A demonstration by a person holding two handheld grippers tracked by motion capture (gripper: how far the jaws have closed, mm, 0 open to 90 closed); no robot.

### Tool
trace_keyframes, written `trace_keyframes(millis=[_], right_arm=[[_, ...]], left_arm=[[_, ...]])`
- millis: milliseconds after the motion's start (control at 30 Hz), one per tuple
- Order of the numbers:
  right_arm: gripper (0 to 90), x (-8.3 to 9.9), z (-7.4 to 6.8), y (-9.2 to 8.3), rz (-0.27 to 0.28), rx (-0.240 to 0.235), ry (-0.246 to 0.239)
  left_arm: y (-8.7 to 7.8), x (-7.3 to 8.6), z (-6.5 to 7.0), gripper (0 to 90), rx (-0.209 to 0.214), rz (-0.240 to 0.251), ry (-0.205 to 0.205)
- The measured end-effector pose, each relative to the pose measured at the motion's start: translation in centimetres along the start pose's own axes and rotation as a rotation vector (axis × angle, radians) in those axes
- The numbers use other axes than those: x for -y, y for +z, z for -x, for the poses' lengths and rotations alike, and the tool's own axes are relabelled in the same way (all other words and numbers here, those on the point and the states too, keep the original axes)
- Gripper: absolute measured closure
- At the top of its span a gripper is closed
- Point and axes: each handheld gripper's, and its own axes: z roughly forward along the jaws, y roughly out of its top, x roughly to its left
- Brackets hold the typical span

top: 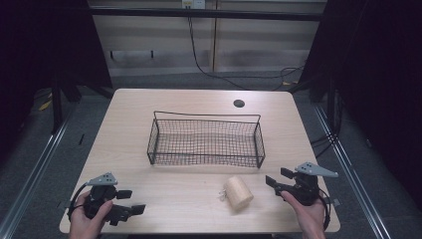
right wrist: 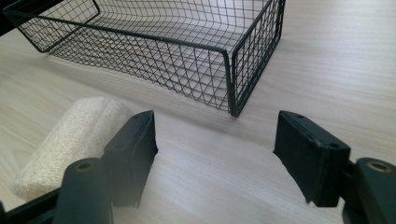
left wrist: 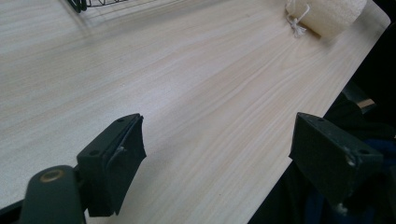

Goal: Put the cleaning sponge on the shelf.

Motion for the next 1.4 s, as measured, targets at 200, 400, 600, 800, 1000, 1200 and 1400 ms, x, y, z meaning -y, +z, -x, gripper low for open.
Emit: trace_keyframes(millis=[200,400,600,800,1000,1200,1400], right_arm=[[24.2,-0.5,-0.1,-0.1,-0.009,-0.026,0.031],[25.1,-1.1,0.4,-0.5,-0.053,-0.033,0.114],[30.7,-3.0,-1.0,-1.3,-0.091,-0.093,0.058],[29.6,-4.0,-2.4,-1.1,-0.155,-0.171,0.026],[32.9,-4.5,-2.6,-0.6,-0.197,-0.199,0.028],[37.0,-5.8,-3.7,-0.1,-0.283,-0.202,0.024],[38.7,-6.9,-3.8,0.3,-0.321,-0.216,0.035]], left_arm=[[0.0,0.0,-0.1,17.4,0.000,0.005,-0.008],[0.0,-0.2,0.0,17.4,0.007,0.010,-0.001],[0.4,-0.5,-0.1,17.4,0.006,0.001,0.004],[0.7,-0.6,-0.1,17.4,0.007,-0.004,0.003],[0.6,-0.5,-0.2,17.4,0.010,-0.008,0.000],[0.6,-0.6,-0.2,17.4,0.016,-0.007,0.003],[0.5,-0.5,-0.2,17.4,0.013,-0.009,0.004]])
